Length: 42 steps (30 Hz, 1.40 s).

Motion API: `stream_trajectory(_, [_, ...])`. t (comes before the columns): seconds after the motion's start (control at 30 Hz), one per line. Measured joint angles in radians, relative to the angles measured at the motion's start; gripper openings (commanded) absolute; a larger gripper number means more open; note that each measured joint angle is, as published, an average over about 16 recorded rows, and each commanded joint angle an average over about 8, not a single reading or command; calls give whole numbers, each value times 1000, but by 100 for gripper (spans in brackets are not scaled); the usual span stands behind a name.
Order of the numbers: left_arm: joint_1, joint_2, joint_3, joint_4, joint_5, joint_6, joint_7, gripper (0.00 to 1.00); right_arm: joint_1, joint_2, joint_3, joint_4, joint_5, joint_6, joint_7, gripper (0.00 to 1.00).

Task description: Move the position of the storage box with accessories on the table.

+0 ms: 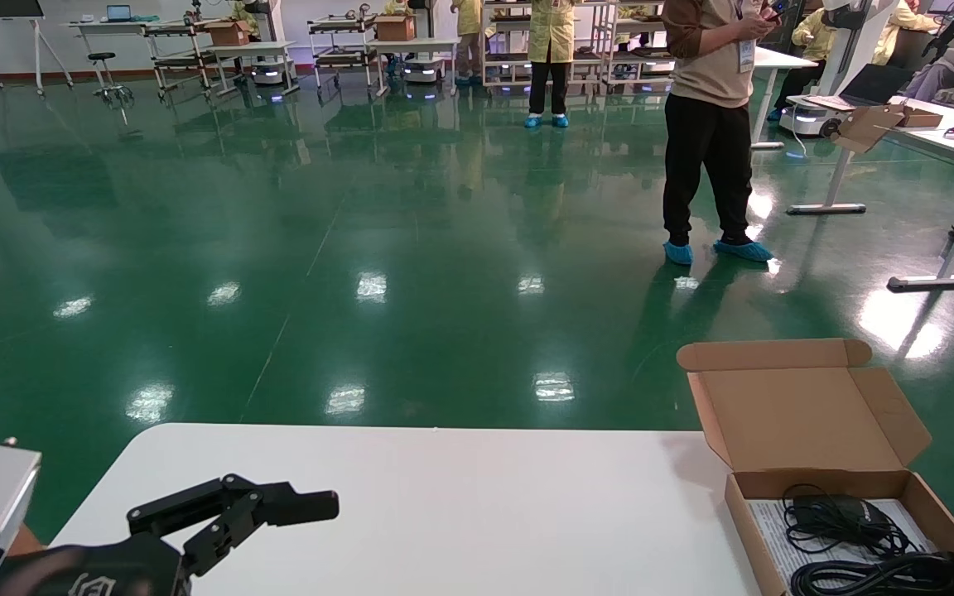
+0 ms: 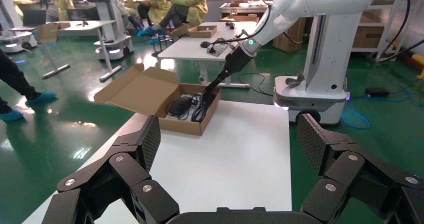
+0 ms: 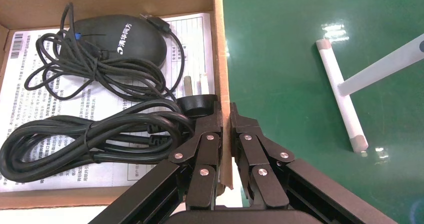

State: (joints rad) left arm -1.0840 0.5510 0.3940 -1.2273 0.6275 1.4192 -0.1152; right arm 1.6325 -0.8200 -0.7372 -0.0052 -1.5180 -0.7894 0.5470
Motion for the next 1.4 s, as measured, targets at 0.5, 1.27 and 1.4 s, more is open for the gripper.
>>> stream_trajectory(0.5, [0,0,0,0,0,0,0,100,0,-5,1,7,2,22,-3,100])
stream_trajectory(1.27, [0,0,0,0,0,0,0,100,52,-7,6,18,10,-30,1,100])
stream_trajectory(1.4, [0,0,0,0,0,0,0,100,73,2,6,17,9,-77,9,100])
